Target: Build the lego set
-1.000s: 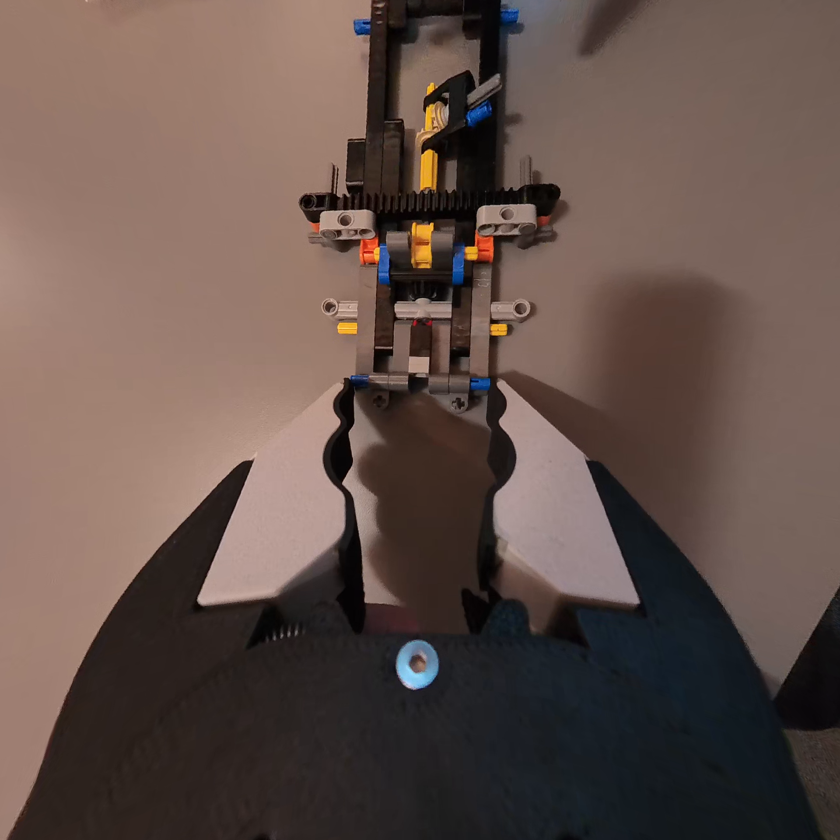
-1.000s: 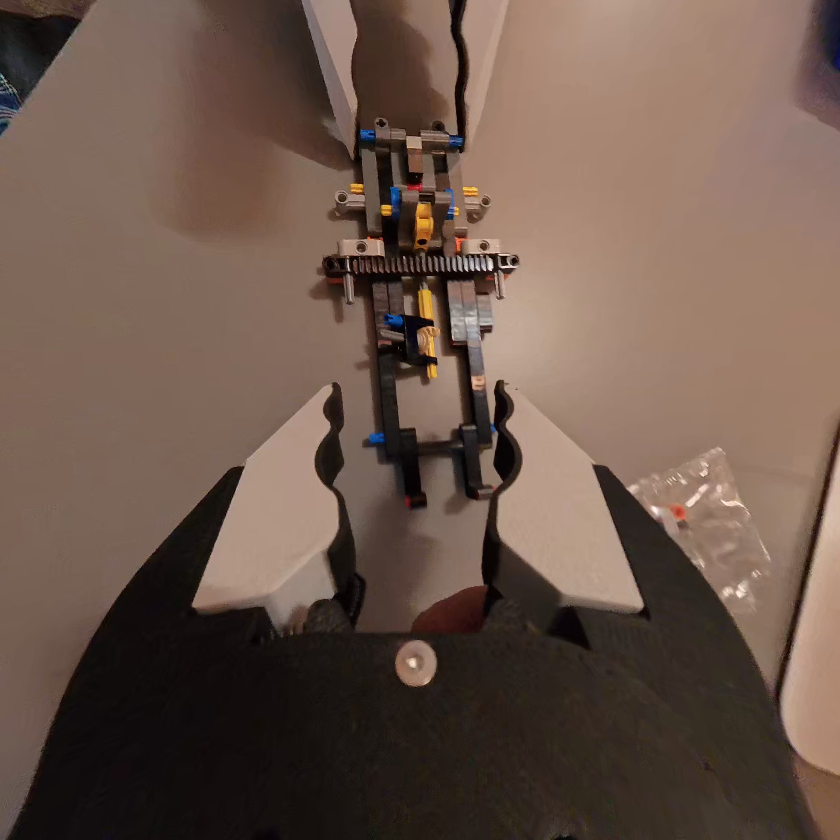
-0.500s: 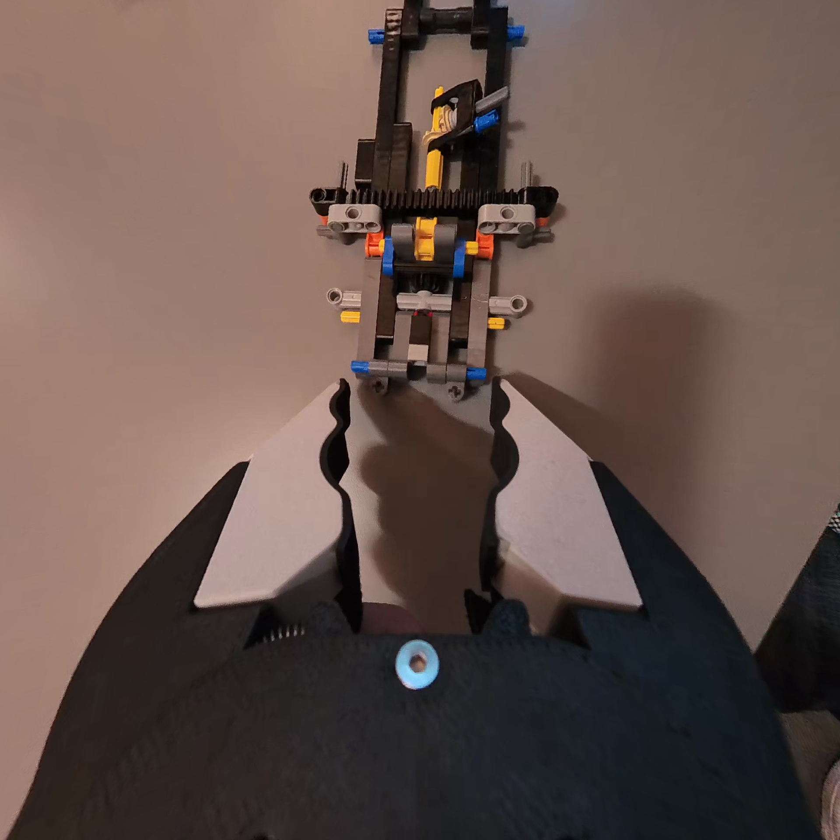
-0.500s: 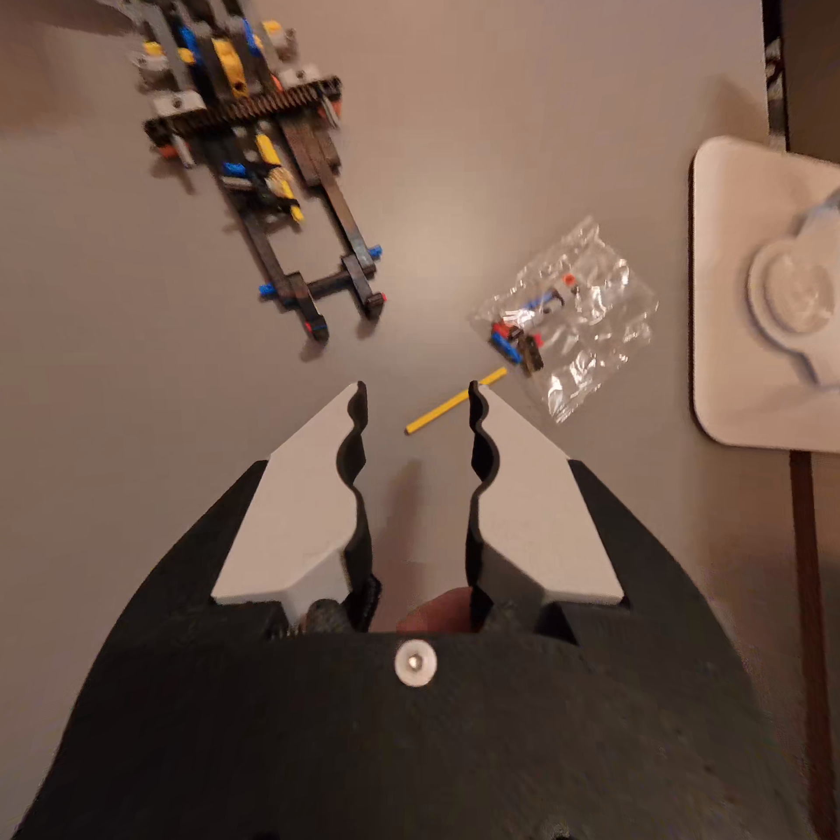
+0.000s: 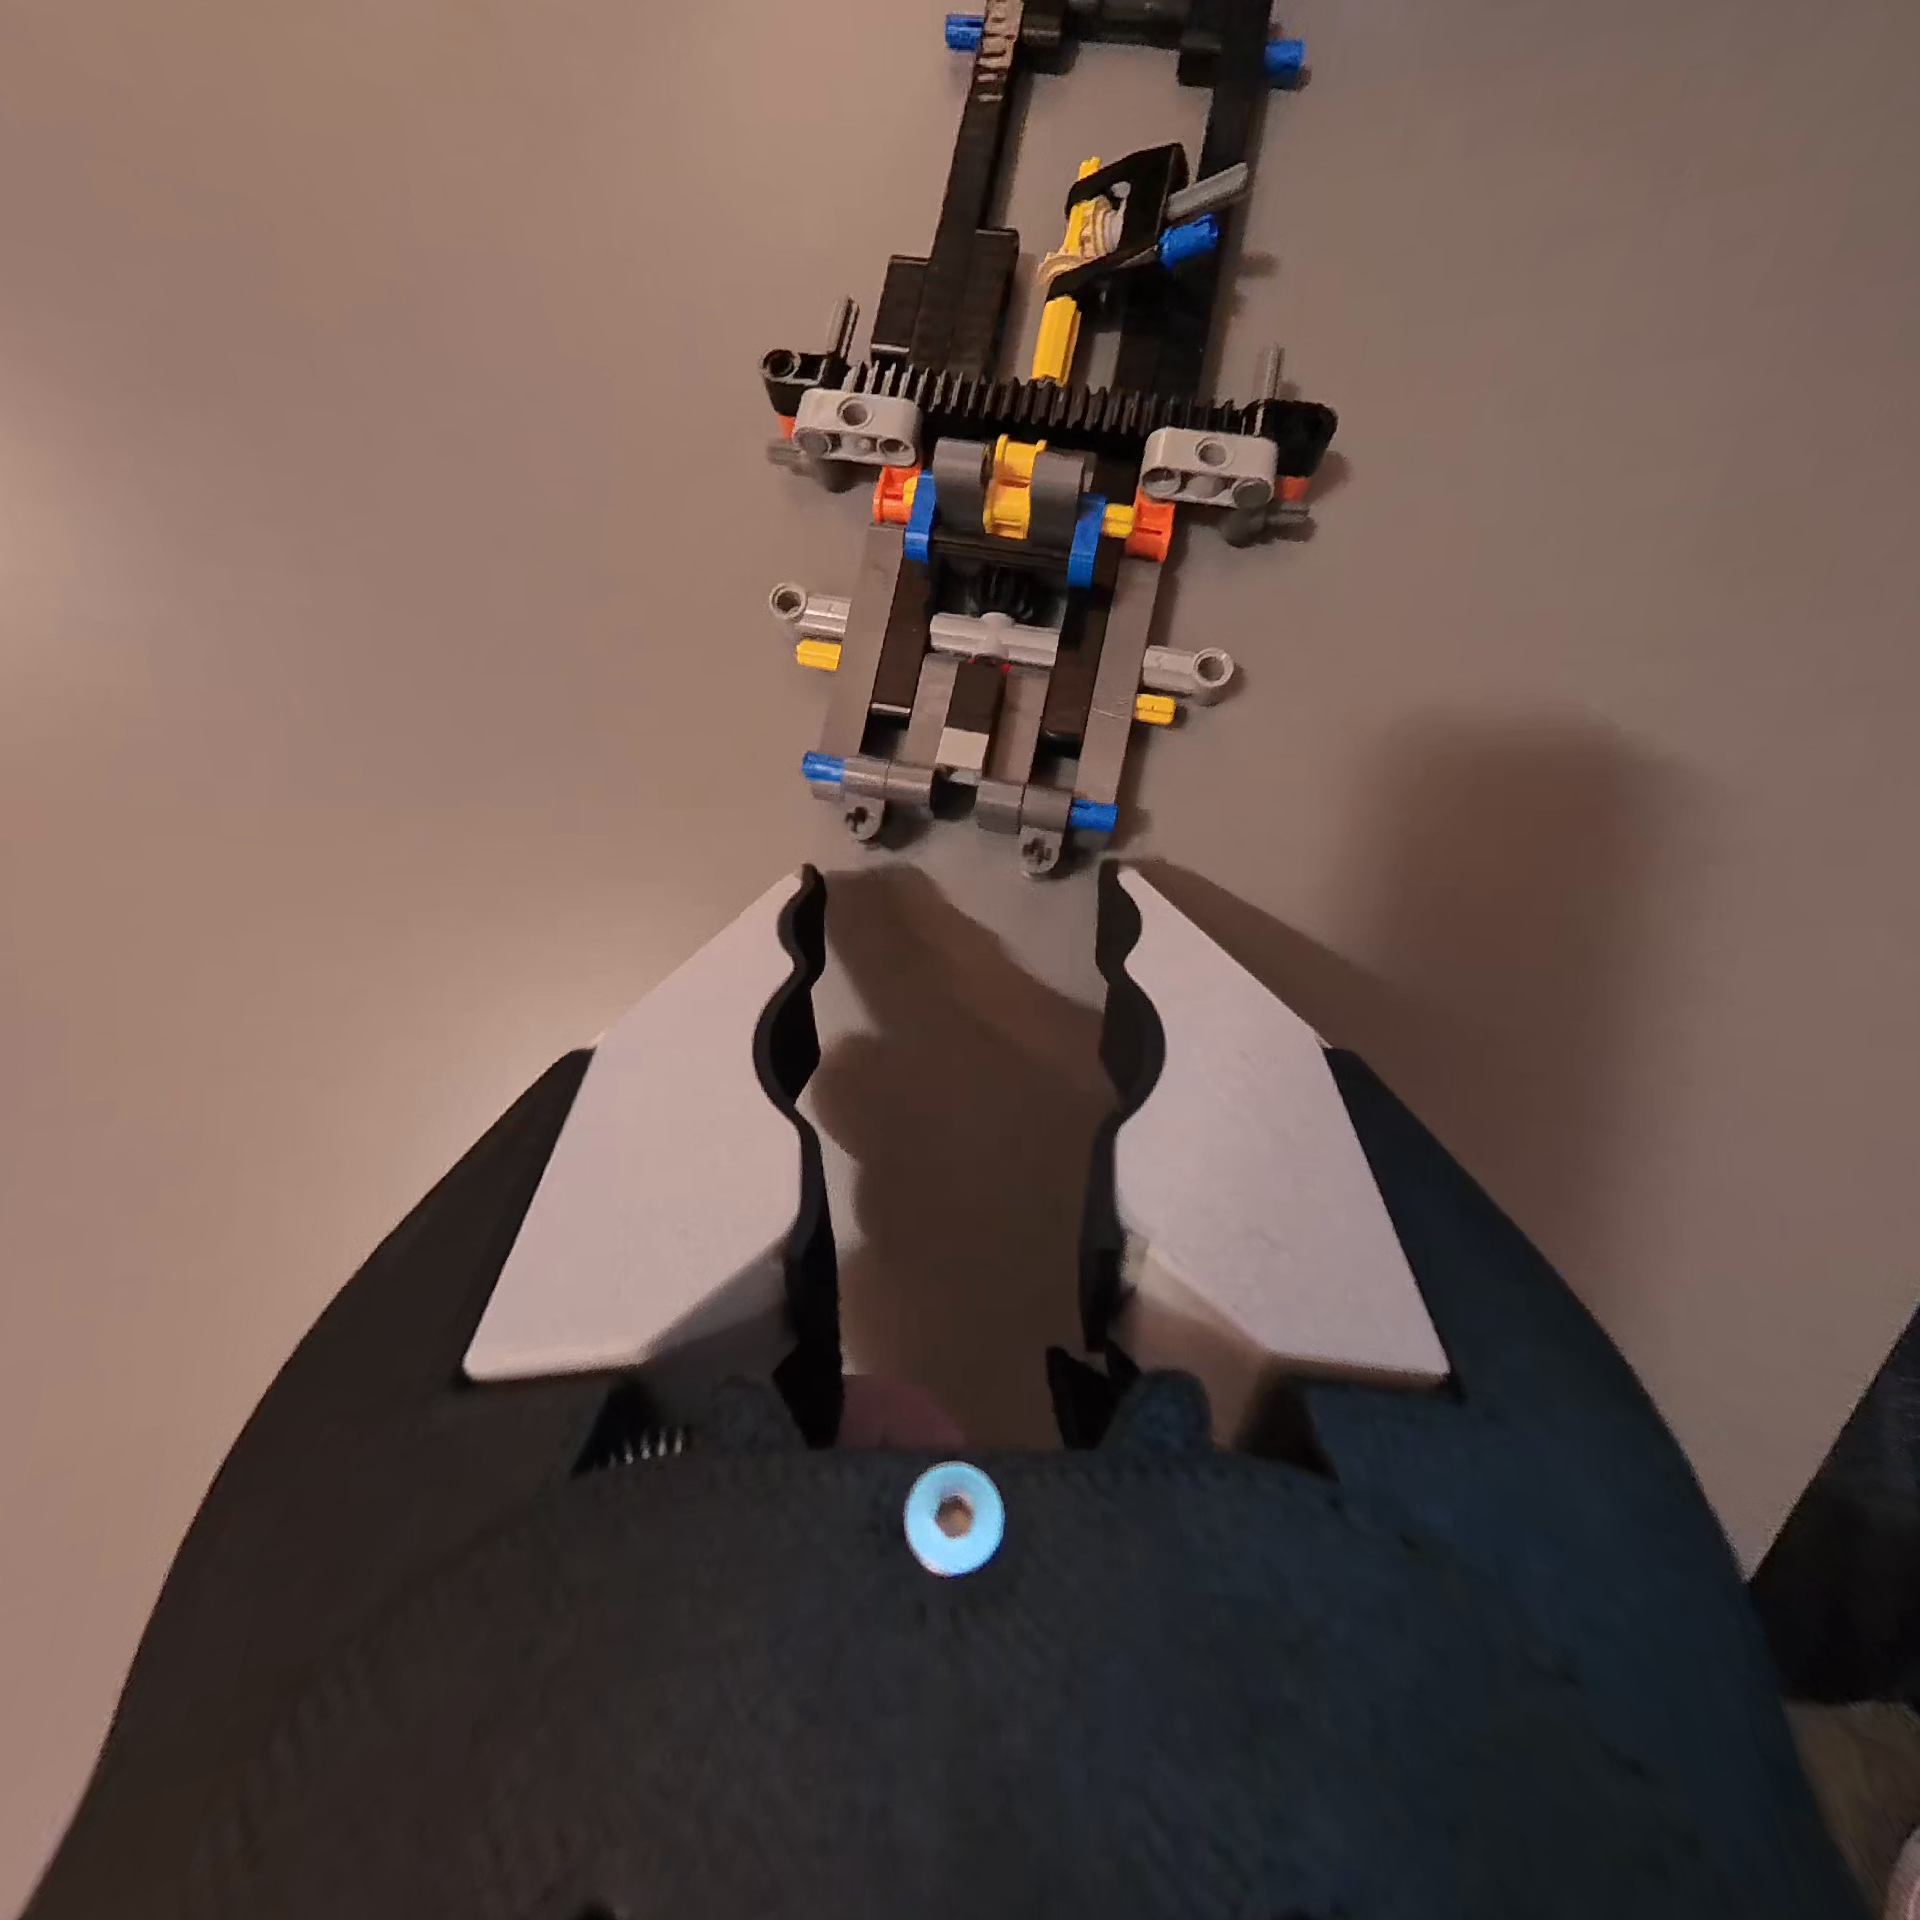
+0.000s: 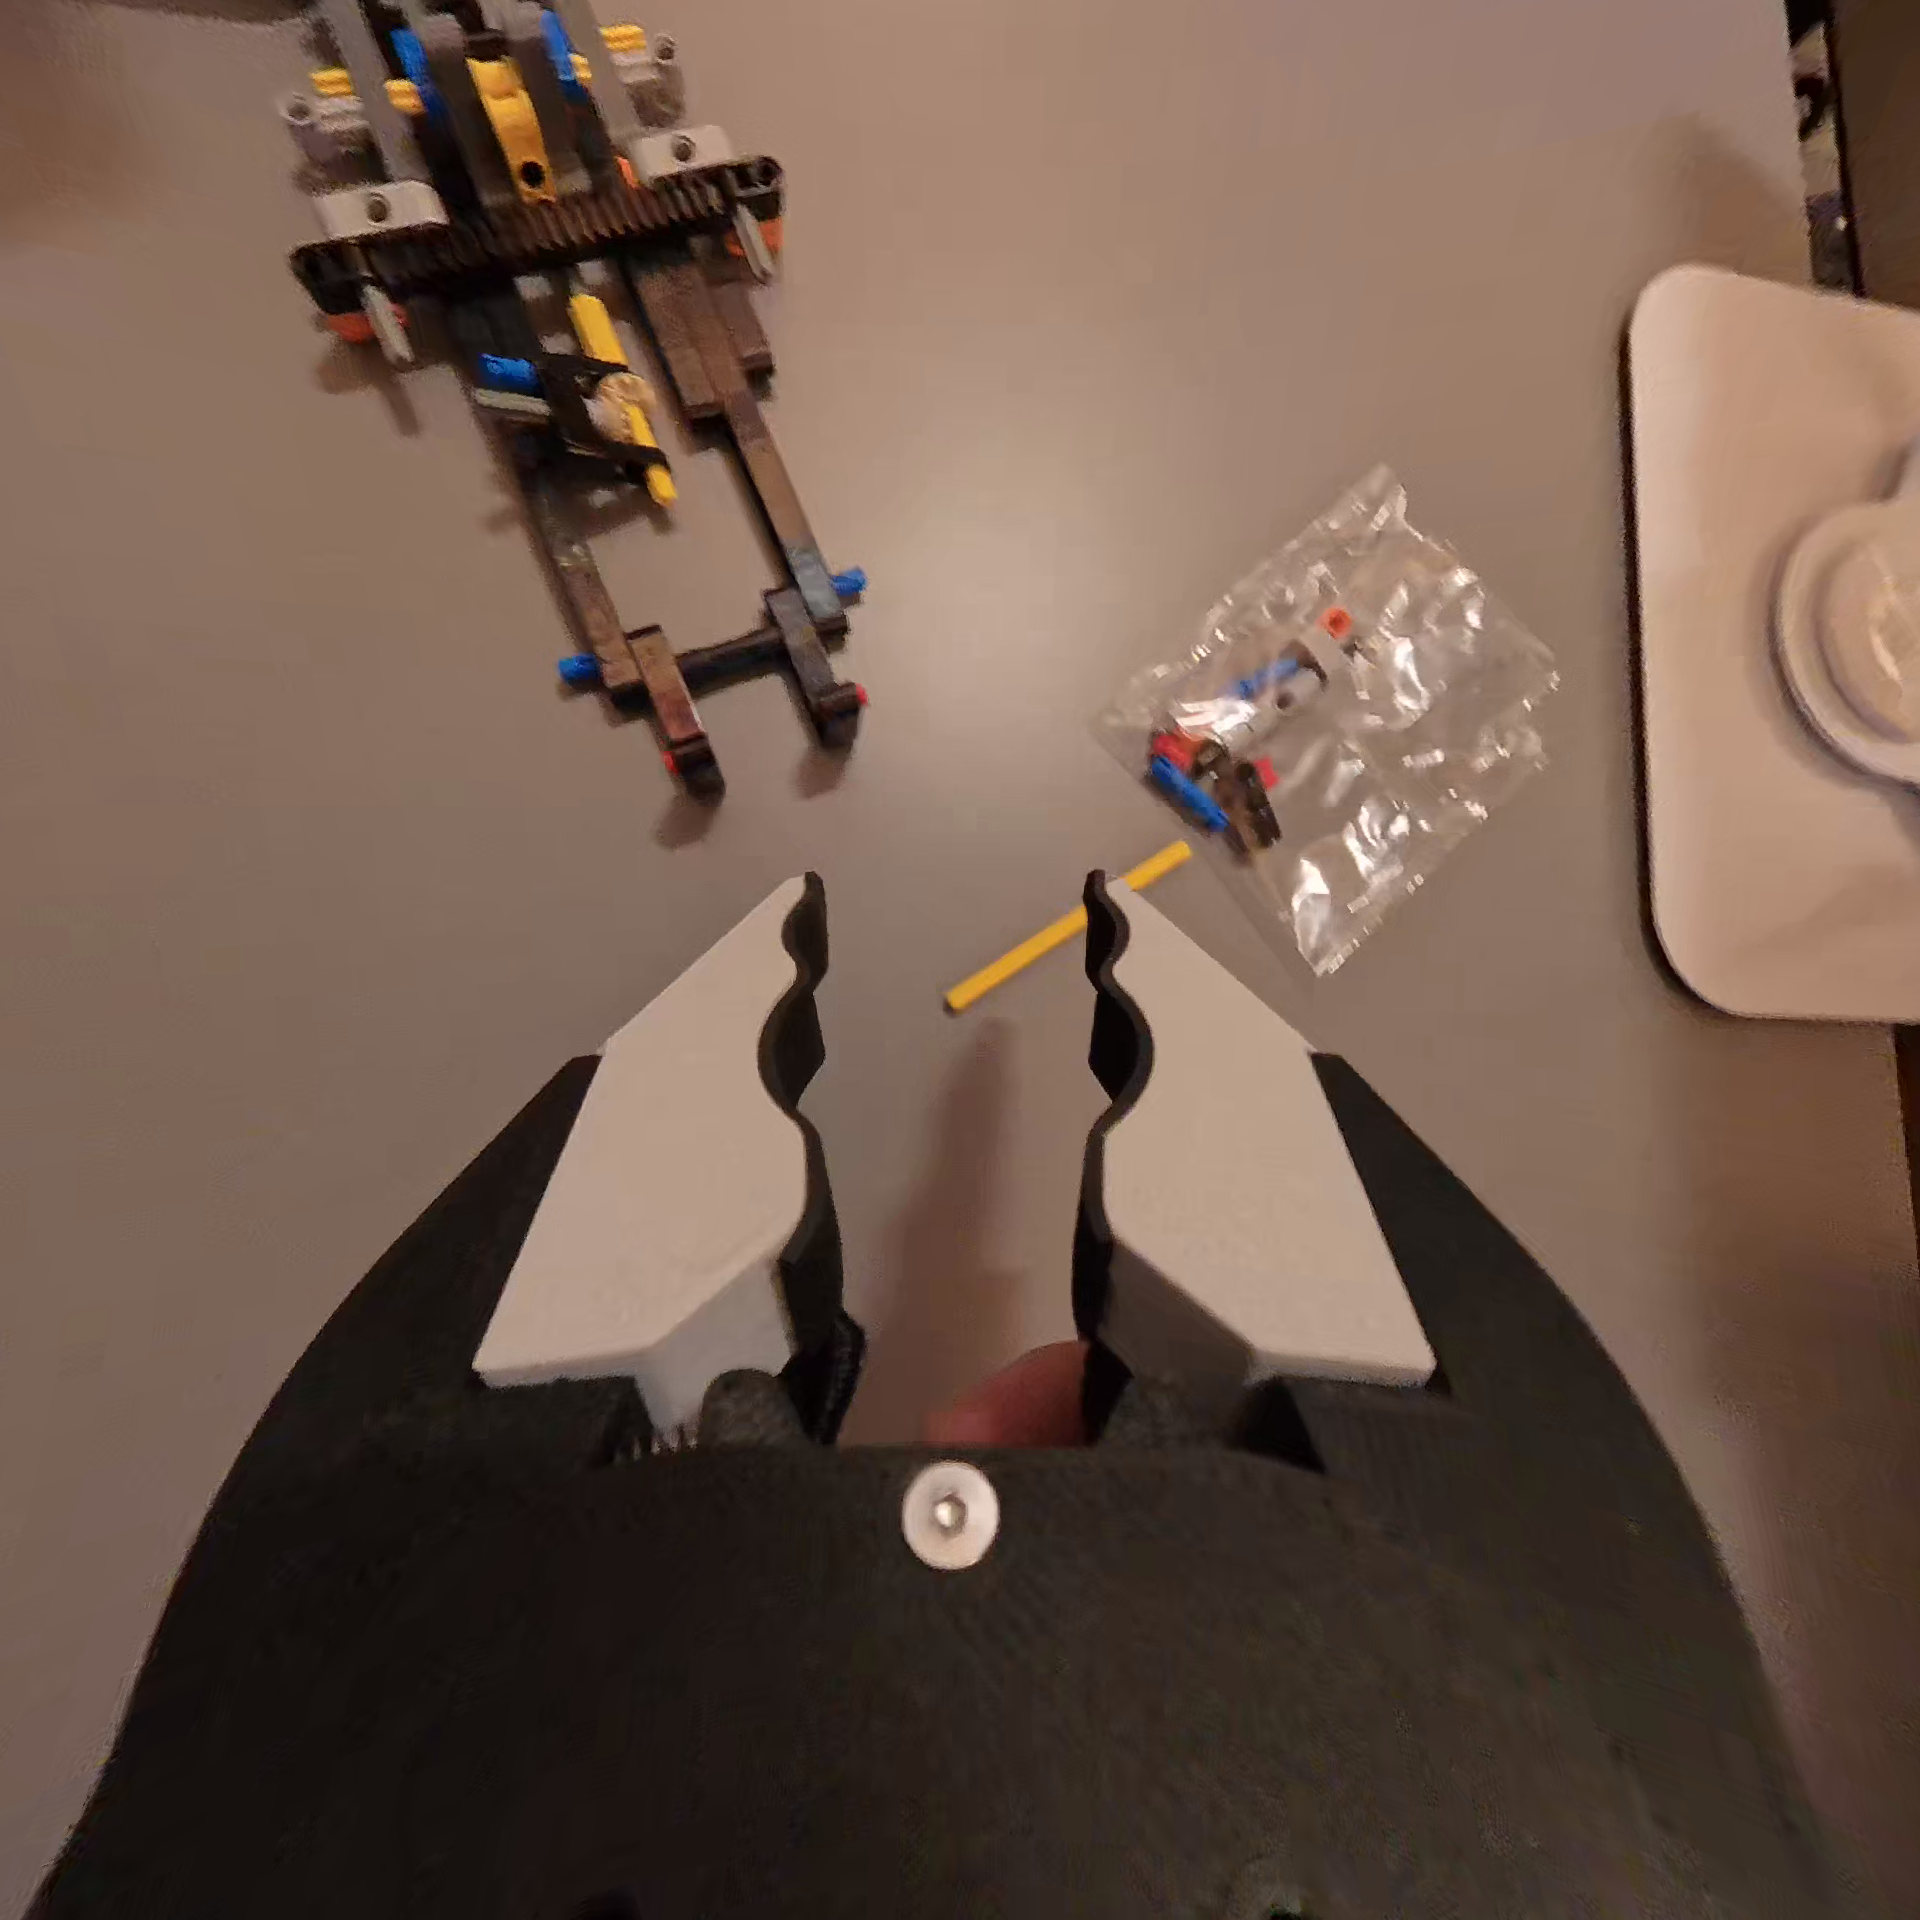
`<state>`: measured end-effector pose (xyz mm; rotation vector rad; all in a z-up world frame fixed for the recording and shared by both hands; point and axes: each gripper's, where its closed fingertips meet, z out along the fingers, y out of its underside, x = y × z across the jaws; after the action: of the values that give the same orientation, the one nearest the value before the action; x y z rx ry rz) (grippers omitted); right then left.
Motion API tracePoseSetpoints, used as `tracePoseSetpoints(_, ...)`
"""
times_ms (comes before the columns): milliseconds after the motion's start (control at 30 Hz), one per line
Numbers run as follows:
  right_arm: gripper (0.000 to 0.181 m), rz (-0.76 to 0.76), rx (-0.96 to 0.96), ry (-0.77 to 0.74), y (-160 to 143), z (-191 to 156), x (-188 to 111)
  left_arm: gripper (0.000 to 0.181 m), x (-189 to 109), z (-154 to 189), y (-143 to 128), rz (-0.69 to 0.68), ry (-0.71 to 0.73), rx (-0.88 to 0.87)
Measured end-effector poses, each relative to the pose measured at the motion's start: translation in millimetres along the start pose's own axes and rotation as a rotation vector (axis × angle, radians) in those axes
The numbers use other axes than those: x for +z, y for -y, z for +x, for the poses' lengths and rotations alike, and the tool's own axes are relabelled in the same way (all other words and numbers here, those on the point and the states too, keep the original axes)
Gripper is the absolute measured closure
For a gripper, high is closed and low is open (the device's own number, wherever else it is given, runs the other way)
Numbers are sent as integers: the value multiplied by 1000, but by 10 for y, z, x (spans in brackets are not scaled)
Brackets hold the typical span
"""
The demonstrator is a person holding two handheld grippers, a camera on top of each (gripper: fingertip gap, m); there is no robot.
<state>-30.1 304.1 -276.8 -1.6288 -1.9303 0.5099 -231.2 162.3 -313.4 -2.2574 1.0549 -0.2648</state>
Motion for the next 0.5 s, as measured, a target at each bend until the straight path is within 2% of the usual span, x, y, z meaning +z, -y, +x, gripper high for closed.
tracePoseSetpoints(33, 136, -13, 23, -11, -49, 46, -20, 129, -8, -9, -12, -1, 3, -5)
tracePoseSetpoints(200, 152, -75, 121, -58, -285, 166, 76, 126, -43, -18, -51, 3, 15, -22)
tracePoseSetpoints(333, 158, -104, 175, -72, -342, 168, 239, 125, -45, 14, -57, 5, 14, -25)
tracePoseSetpoints(400, 175, -98, 190, -89, -333, 197, 266, 125, -49, 32, -53, 5, 16, -22)
tracePoseSetpoints(500, 180, -85, 192, -101, -334, 203, 272, 125, -52, 64, -50, 6, 14, -19)
